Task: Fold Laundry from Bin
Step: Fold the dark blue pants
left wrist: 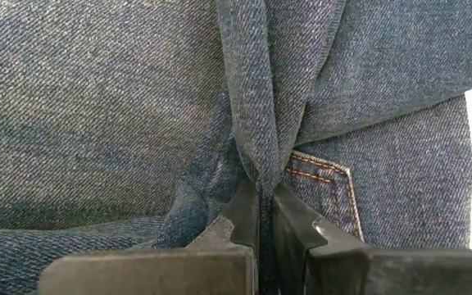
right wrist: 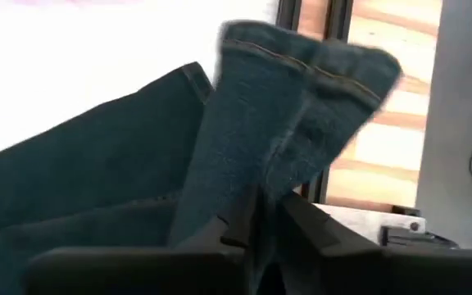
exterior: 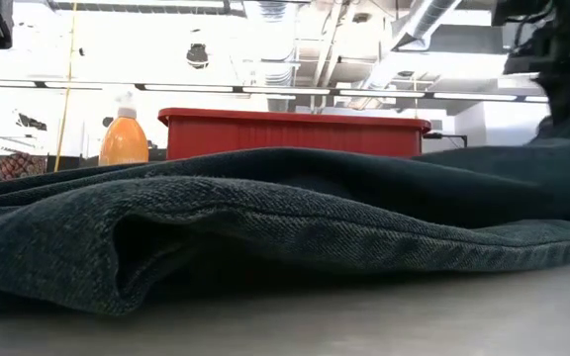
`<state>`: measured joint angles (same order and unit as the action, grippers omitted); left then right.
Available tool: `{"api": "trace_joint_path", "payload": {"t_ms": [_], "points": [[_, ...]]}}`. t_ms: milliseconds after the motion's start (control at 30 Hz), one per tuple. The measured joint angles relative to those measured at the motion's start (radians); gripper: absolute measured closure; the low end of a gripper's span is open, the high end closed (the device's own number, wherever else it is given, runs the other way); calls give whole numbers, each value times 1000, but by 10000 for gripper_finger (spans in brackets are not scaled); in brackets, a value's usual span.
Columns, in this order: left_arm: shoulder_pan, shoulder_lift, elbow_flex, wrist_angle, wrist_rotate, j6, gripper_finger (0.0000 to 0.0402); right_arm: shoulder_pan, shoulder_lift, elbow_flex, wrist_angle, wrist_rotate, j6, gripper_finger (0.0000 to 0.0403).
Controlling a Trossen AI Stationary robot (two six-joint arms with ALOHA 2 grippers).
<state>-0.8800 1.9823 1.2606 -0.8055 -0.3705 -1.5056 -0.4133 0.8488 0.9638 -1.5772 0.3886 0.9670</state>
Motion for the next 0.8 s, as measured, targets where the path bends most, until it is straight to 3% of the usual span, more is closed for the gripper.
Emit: {"api": "trace_joint_path", "payload": {"t_ms": [433, 633, 800], "points": [[-19, 1, 0, -11, -11, -52, 401, -190, -40, 0, 15, 40, -135, 214], [-11, 0, 0, -11, -10, -40, 401, -201, -21, -6, 280, 0, -251, 205], [-4, 0, 1, -11, -4, -30, 401, -263, 93, -72, 306, 61, -281, 216]]}}
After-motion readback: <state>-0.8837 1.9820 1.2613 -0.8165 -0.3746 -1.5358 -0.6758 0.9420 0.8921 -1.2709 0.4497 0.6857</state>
